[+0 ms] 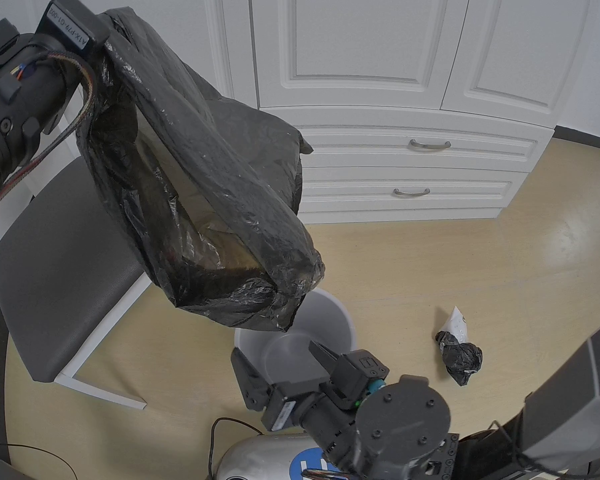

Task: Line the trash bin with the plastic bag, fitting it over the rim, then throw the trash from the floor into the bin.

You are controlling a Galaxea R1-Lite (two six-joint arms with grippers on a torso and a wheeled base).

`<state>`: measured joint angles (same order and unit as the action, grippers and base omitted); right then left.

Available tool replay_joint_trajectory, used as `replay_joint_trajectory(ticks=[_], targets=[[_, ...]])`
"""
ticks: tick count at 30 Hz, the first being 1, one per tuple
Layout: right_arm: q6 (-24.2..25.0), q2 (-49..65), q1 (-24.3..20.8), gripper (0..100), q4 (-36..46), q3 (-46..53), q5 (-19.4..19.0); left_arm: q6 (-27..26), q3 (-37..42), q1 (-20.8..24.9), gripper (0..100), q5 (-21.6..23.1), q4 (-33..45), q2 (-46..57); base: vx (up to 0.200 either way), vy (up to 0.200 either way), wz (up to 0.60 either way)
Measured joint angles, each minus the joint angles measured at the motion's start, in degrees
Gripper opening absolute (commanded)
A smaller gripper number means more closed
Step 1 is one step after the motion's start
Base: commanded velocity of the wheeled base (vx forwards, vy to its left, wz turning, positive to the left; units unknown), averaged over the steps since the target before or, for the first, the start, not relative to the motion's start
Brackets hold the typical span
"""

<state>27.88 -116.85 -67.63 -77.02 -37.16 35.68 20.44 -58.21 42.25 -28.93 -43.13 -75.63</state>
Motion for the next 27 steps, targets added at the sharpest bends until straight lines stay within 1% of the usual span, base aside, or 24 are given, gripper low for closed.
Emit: replay_joint_trajectory(ticks=[2,5,10,13,17,27], targets=[[0.26,-2.04,0.16,100,-3.18,-2.21,1.89,-1.48,-0.06,1.76,0,-1.06,-0.35,0.46,0.0,0.0,0.0],[-0.51,-3.91,0.82,100,-6.97,-4.43,2.96,-2.94,-0.09,3.28,0,-1.94,-1.76,1.02,0.0,0.0,0.0],[-2.29,-5.73,3.17,100,-11.43,-7.39,4.25,-3.86,0.02,5.18,0,-2.55,-2.88,1.46,0.0,0.0,0.0],[-2.45,-6.64,4.4,100,-11.87,-8.81,4.63,-4.24,0.06,6.4,0,-3.56,-2.94,1.6,0.0,0.0,0.0],[-2.56,-7.55,4.99,100,-11.93,-9.84,4.61,-5.32,0.09,7.47,0,-4.24,-3.1,1.88,0.0,0.0,0.0],[-2.62,-8.09,5.81,100,-11.96,-10.22,4.58,-5.45,0.11,7.98,0,-4.29,-3.1,2.07,0.0,0.0,0.0]])
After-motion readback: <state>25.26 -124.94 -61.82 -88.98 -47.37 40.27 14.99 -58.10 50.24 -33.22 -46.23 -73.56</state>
